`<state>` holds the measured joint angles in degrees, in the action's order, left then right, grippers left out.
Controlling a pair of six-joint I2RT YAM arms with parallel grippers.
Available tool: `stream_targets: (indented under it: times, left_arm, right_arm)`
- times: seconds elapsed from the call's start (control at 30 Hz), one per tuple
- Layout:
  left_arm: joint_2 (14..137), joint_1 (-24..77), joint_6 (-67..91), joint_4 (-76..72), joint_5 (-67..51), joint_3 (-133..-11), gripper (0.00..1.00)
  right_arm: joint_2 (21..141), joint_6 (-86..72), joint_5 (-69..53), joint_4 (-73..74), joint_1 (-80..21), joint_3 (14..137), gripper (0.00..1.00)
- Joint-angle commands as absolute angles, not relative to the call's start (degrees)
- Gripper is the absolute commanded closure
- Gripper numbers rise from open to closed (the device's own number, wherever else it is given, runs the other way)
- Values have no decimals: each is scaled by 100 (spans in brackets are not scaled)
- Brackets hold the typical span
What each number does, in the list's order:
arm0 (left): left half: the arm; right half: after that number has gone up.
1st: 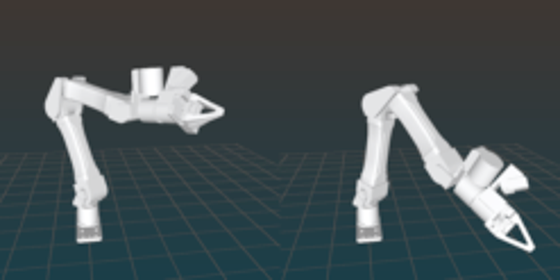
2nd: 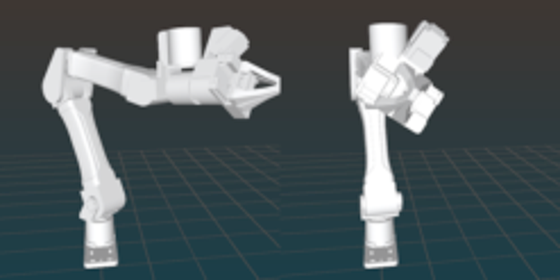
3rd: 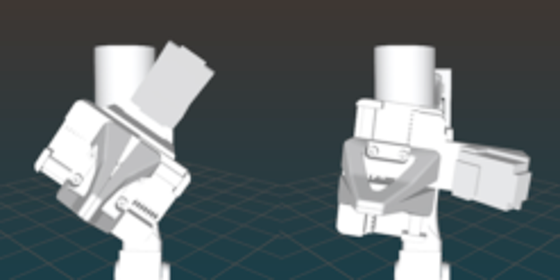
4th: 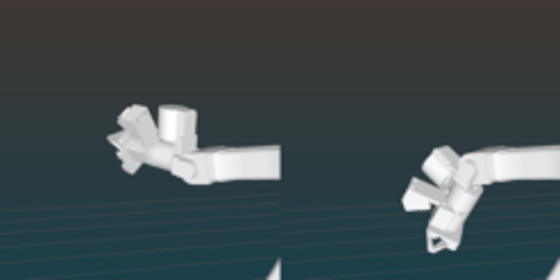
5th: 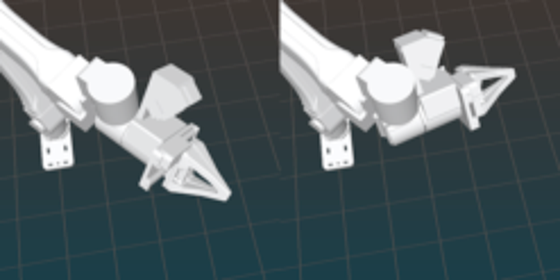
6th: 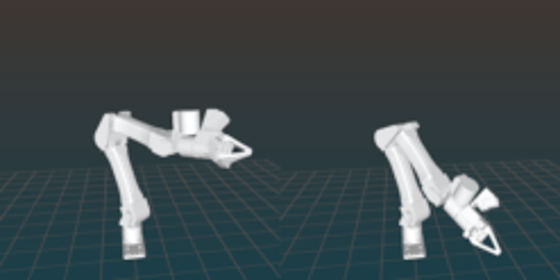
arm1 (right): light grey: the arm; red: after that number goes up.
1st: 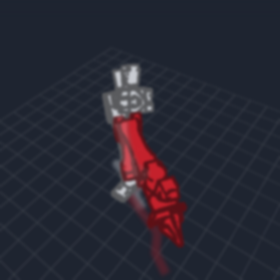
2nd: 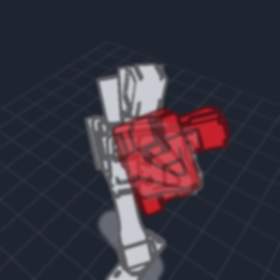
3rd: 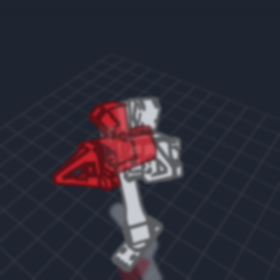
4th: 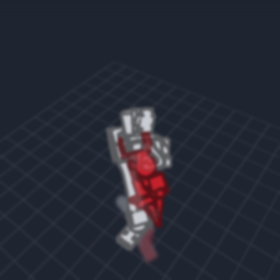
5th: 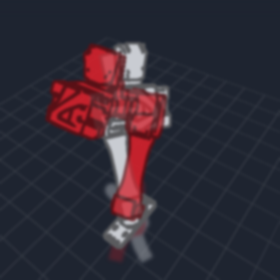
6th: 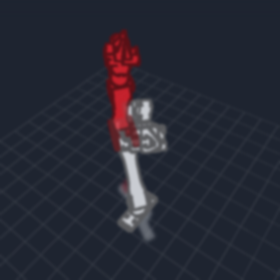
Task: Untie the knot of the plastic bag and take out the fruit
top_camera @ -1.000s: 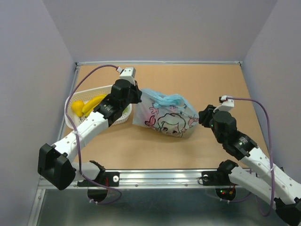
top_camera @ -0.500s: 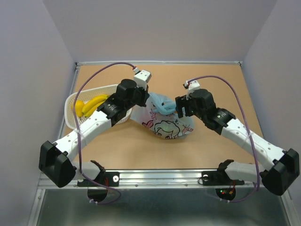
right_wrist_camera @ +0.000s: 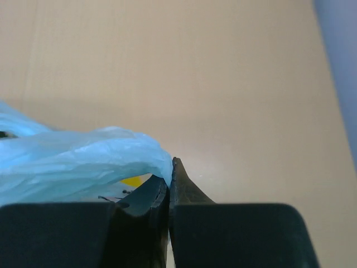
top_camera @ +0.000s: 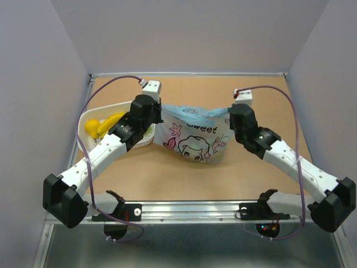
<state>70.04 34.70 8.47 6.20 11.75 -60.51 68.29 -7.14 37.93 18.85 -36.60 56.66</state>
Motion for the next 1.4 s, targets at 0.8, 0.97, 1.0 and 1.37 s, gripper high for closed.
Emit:
stream_targets:
  times: [0.8, 0.97, 1.0, 1.37]
  left_arm:
    - [7715, 5308, 4139, 869, 2706, -6432, 1]
    - [8742, 5633, 4140, 1037, 3417, -7108, 1]
    - [8893, 5669, 4140, 1089, 3567, -7215, 1]
    - [10468, 5415, 4509, 2592, 4869, -8218, 6]
  right_arm:
    - [4324, -1881, 1627, 1125, -3560, 4052, 99]
    - [4175, -1846, 1477, 1090, -3568, 3999, 99]
    - [4149, -1854, 1450, 1090, -3568, 3999, 99]
    - [3437, -2179, 2746, 1107, -3568, 3867, 99]
